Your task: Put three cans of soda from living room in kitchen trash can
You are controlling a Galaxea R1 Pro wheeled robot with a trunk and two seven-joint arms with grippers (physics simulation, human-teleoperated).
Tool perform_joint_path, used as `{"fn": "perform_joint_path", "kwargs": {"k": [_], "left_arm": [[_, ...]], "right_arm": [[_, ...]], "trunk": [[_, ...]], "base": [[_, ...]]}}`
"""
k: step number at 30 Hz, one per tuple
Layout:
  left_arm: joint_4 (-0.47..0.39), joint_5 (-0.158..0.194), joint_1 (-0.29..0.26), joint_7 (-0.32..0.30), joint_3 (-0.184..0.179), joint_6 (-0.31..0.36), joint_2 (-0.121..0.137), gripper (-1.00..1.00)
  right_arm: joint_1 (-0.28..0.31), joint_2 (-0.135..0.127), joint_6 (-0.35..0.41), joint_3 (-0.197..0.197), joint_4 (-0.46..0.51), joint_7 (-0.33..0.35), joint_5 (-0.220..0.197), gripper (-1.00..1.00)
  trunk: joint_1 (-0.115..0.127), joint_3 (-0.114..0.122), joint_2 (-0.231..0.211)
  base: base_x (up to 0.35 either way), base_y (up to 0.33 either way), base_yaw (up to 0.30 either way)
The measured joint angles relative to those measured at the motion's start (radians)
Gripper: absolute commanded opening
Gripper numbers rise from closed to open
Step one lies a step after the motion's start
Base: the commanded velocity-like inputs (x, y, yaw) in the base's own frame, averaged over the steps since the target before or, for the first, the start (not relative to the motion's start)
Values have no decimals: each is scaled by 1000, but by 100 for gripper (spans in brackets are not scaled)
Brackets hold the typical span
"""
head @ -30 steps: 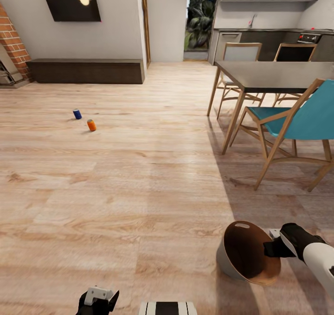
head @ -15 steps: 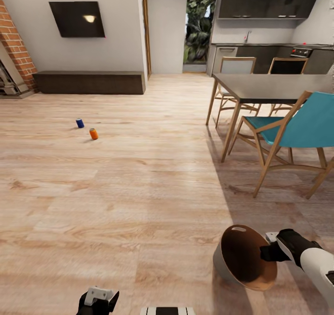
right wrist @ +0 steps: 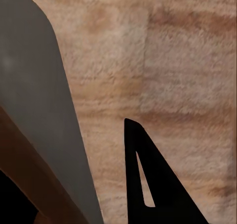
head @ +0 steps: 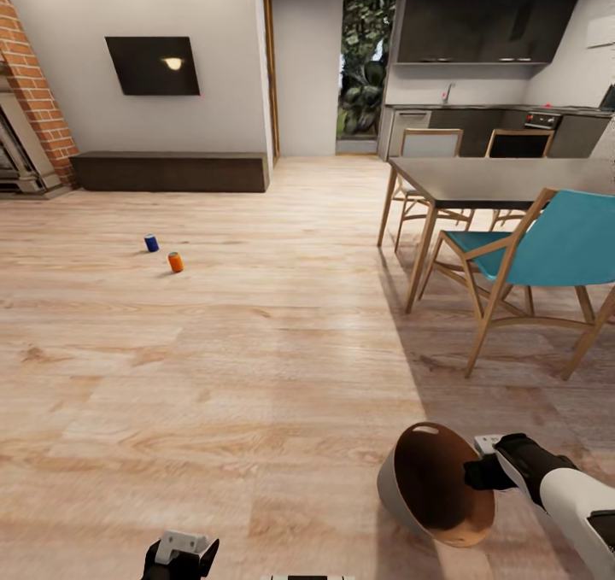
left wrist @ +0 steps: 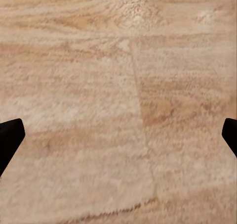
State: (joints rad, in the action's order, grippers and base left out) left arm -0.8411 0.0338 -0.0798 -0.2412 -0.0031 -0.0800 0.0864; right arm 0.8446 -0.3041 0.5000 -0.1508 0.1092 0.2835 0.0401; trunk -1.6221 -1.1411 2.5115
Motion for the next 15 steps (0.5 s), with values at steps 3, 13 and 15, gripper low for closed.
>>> {"fn": "perform_joint_path", "kwargs": {"k": [3, 13, 15], "left_arm": [[0, 0, 0, 0, 0, 2, 0, 100], [53, 2, -12, 1, 0, 3, 1, 100], [55, 3, -12, 1, 0, 3, 1, 100]], "right_arm": [[-1, 16, 0, 2, 0, 1, -4, -100], [-1, 60, -4, -4, 19, -2, 14, -100], [-1, 60, -5, -2, 20, -1, 13, -100]], "trunk": [[1, 12, -1], [6, 50, -3], [7, 58, -4]], "base": [[0, 0, 0], [0, 0, 0], [0, 0, 0]]}}
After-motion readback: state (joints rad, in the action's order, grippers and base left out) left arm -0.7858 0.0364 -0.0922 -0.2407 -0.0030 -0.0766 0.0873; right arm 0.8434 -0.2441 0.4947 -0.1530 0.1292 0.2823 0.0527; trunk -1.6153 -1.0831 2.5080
